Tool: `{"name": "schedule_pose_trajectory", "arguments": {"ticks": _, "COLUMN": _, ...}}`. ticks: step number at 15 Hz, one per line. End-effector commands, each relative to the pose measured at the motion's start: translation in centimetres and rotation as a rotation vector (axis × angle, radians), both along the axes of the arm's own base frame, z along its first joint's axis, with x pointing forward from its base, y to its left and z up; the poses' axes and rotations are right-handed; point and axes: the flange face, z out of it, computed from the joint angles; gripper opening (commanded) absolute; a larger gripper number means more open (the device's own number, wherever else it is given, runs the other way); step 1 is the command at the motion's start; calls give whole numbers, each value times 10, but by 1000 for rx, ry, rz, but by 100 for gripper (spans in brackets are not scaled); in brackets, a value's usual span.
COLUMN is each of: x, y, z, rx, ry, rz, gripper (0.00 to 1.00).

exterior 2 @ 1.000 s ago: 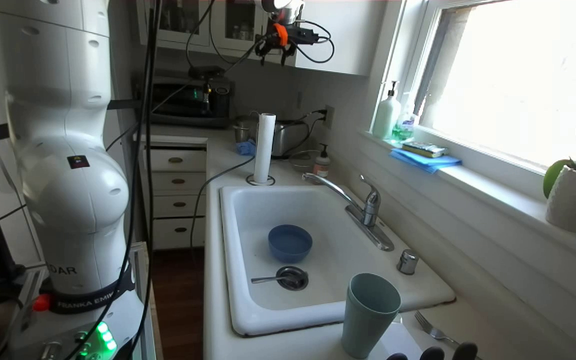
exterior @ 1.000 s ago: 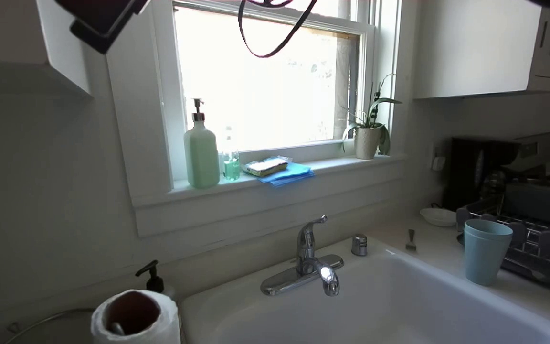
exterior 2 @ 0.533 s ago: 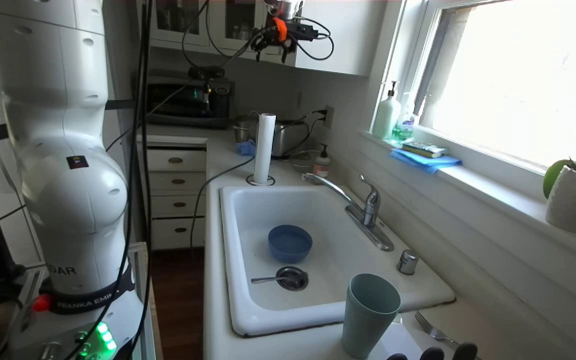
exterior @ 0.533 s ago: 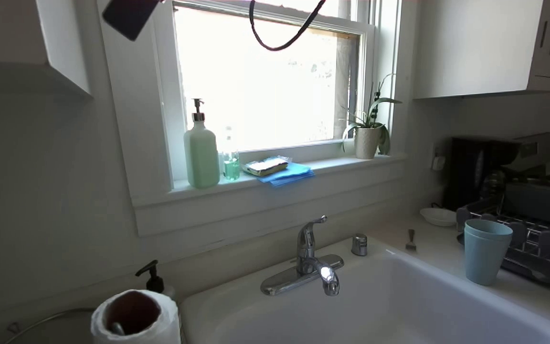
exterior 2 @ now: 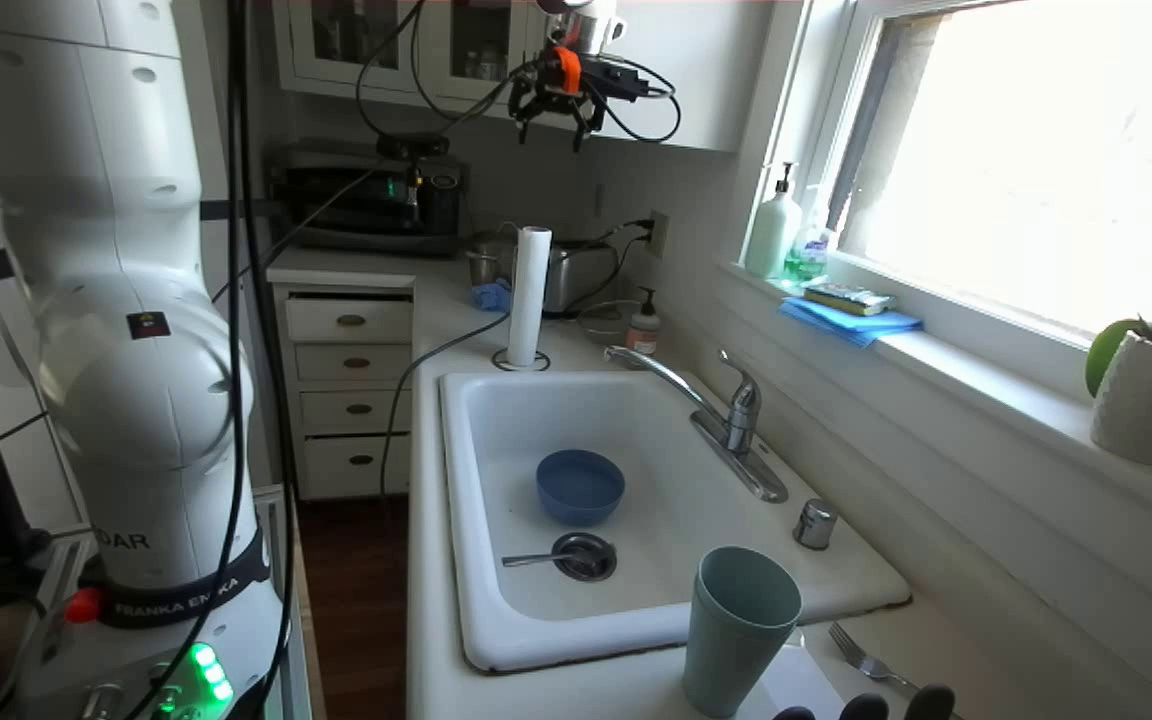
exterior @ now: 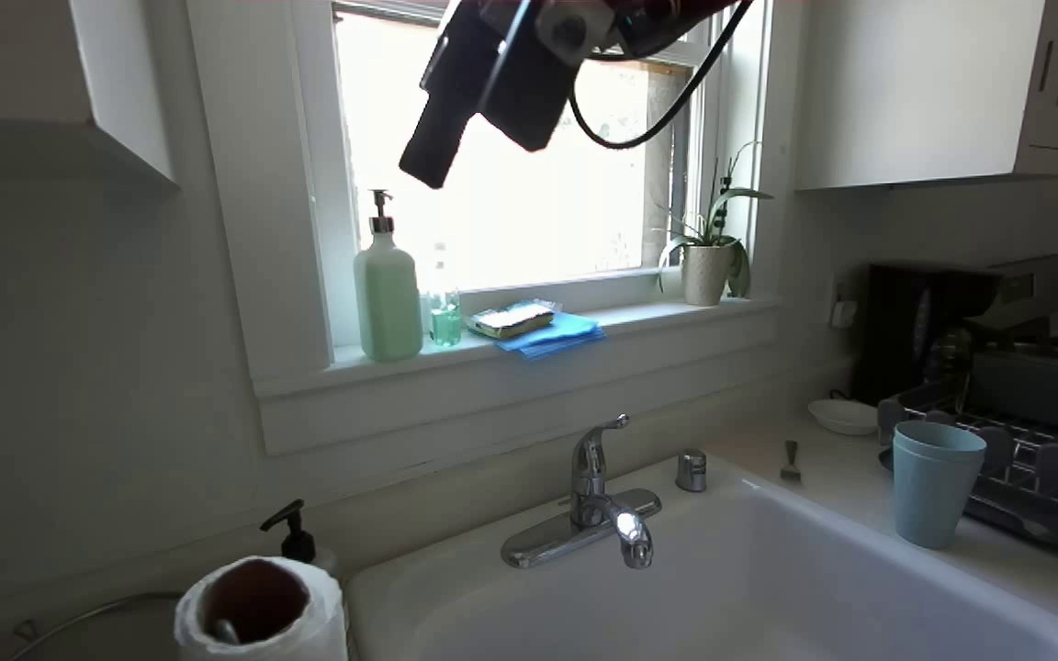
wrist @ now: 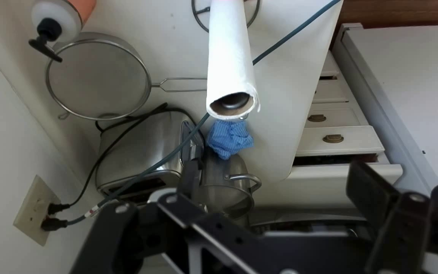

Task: Put the paper towel on the paper towel holder

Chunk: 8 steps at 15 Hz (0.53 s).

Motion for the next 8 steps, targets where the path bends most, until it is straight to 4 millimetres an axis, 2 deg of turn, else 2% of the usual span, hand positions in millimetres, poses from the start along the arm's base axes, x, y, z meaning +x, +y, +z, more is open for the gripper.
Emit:
{"name": "schedule_pose_trajectory", "arguments": {"ticks": 1, "x": -12, "y": -22, "z": -4, "rx": 3, "ry": 7, "rz": -65, "gripper": 100}}
{"name": "schedule_pose_trajectory", "arguments": {"ticks": 3, "x": -15, "y": -30, "z": 1, "rx": 29, "ry": -5, "rz": -103, "gripper": 100}}
{"name": "schedule_pose_trajectory", "arguments": {"ticks": 4, "x": -1, "y": -19, "z": -5, "rx": -4, "ry": 5, "rz": -53, "gripper": 100}}
{"name": "schedule_pose_trajectory", "arguments": {"ticks": 8, "x": -1, "y": -19, "z": -6, "rx": -4, "ry": 5, "rz": -56, "gripper": 100}}
